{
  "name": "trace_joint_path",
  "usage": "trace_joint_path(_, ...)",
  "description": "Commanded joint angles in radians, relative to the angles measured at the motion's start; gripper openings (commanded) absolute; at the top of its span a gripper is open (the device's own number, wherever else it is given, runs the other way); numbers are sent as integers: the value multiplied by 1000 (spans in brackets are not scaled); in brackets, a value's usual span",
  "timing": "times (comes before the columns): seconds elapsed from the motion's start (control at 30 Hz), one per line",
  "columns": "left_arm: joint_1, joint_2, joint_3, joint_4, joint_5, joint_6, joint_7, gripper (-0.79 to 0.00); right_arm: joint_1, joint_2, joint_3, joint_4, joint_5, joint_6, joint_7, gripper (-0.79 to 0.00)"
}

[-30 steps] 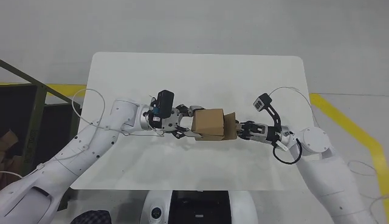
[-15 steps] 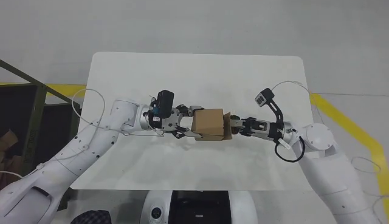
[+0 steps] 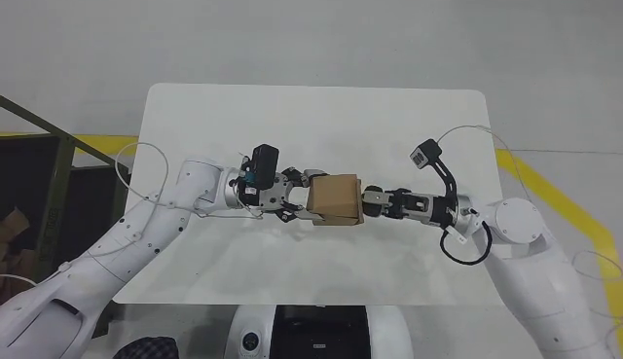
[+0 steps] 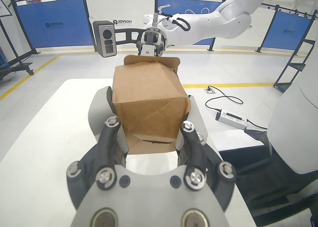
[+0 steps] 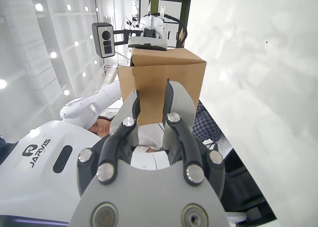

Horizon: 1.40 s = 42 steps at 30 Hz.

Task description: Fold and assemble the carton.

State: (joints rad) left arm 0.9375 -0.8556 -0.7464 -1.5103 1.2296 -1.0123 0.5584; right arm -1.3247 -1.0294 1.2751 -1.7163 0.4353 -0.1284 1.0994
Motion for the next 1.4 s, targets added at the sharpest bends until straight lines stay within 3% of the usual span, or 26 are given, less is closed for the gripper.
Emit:
trace_joint_path(0.0,0,0,0,0,0,0,0,-489,-3,2,4,-9,-6,4,-1,-591)
trace_joint_path(0.57,0,0,0,0,0,0,0,-496,-31,13,29,-76,-48,28,-16,-533)
trace_joint_path(0.73,0,0,0,0,0,0,0,-499,-31,15,26,-79,-57,42,-21,-579)
trace_joint_path(1.37,0,0,0,0,0,0,0,-502,-33,16,26,-48,-31,61,-71,-634)
